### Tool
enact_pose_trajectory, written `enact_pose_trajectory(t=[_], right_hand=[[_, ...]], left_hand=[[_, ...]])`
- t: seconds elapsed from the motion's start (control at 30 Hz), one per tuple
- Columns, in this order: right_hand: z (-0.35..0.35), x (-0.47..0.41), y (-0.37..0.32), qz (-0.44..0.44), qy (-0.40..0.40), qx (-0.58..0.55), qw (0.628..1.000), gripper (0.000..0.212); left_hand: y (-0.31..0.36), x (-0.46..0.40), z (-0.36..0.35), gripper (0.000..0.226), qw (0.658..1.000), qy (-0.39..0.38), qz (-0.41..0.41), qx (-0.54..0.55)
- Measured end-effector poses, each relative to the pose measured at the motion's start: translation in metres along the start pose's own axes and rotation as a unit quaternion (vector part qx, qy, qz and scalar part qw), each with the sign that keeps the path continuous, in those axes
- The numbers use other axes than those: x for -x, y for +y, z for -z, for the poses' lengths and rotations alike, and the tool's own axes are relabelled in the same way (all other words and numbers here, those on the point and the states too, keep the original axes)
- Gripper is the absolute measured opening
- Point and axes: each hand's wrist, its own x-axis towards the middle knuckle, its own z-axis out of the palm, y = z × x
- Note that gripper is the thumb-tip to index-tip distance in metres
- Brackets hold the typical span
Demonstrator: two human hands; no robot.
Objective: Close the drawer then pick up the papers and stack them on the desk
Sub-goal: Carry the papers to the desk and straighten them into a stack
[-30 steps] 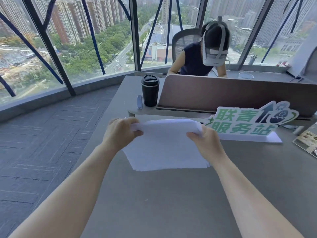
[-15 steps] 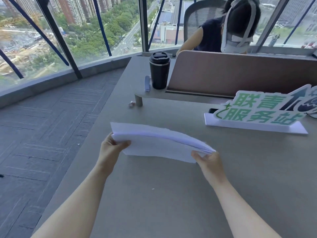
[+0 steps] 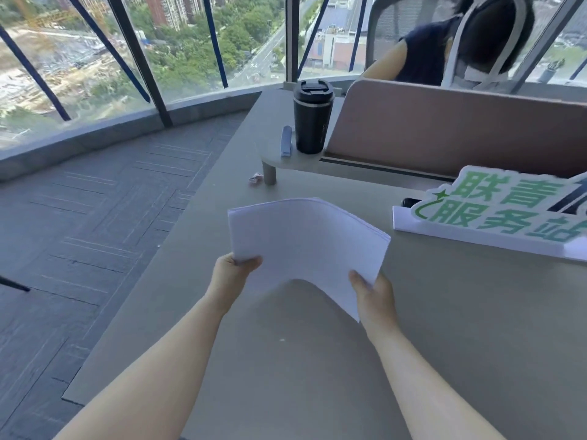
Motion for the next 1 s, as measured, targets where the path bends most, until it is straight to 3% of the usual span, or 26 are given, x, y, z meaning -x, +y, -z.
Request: enact_pose_trajectory(t=[0.17,0.3,0.47,0.7,0.83,1.0], right_hand=[[-0.039,-0.014,-0.021,0.012,0.001,0.043,0.999,0.022],[-0.105,-0.045,-0.033,-0.009,-0.022,0.131,0.991,0.014],[-0.175,-0.091,-0.021,-0.090,-0.065,0.205,0.973,0.020],[-0.212,-0.134,0.003,-0.144,-0.063,0.270,0.950,0.026],[-0.214,-0.141,0.009,-0.147,-0.043,0.333,0.930,0.016],[-0.217,-0.137,0.005,-0.149,-0.013,0.444,0.884,0.031]], left_hand=[[0.018,-0.028,0.045,0.021,0.998,0.053,-0.025,-0.006],[0.031,-0.081,0.097,0.010,0.994,0.072,-0.018,-0.084],[0.027,-0.148,0.147,0.037,0.969,0.076,0.067,-0.225],[0.013,-0.202,0.150,0.032,0.948,0.047,0.092,-0.301],[0.004,-0.208,0.143,0.034,0.940,0.059,0.100,-0.321],[0.001,-0.204,0.134,0.046,0.913,0.087,0.088,-0.388]])
